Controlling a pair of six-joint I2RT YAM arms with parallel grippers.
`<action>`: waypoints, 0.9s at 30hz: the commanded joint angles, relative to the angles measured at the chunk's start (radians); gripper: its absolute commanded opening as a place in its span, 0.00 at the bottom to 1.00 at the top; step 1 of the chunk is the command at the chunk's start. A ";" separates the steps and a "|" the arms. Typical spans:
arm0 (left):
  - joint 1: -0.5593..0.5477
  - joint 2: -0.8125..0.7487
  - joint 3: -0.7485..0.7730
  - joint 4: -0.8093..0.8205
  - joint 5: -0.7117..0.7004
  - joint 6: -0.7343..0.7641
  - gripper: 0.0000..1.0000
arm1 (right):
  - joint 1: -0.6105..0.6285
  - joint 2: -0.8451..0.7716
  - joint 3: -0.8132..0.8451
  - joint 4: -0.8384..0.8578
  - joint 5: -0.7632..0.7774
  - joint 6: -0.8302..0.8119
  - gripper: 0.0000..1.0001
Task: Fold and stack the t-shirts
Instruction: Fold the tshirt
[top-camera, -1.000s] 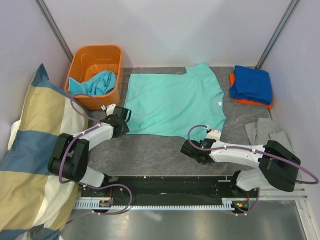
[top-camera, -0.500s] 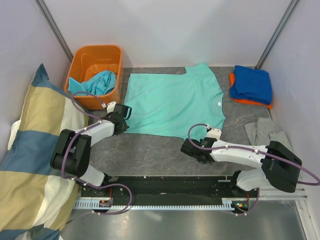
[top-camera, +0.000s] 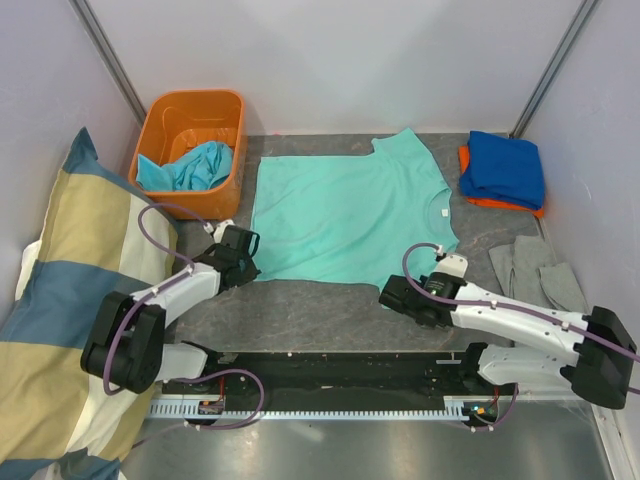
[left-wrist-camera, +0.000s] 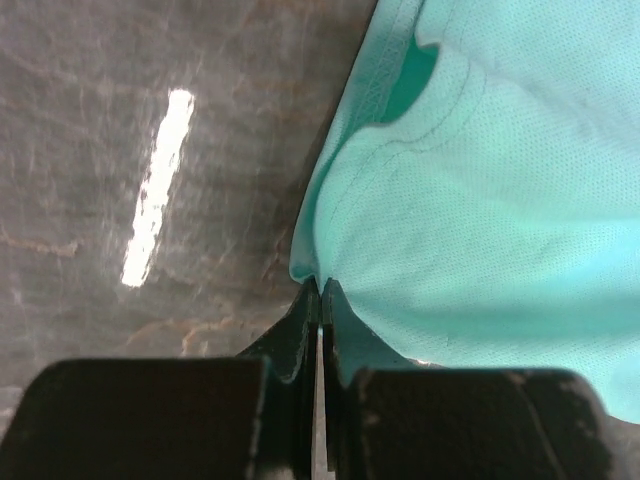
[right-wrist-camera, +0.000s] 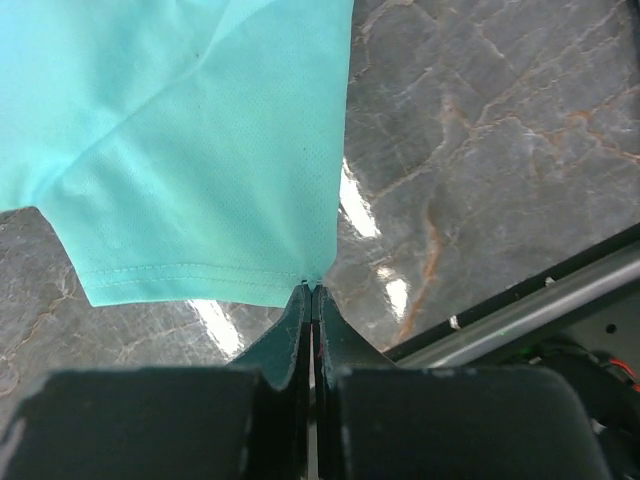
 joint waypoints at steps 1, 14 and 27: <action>-0.007 -0.078 -0.034 -0.065 0.033 -0.050 0.02 | 0.004 -0.070 0.037 -0.139 -0.014 0.047 0.00; -0.009 -0.230 -0.053 -0.185 0.014 -0.063 0.02 | 0.004 -0.163 0.098 -0.283 0.035 0.116 0.00; -0.010 -0.236 0.061 -0.177 -0.016 -0.047 0.02 | 0.004 -0.120 0.259 -0.279 0.241 0.086 0.00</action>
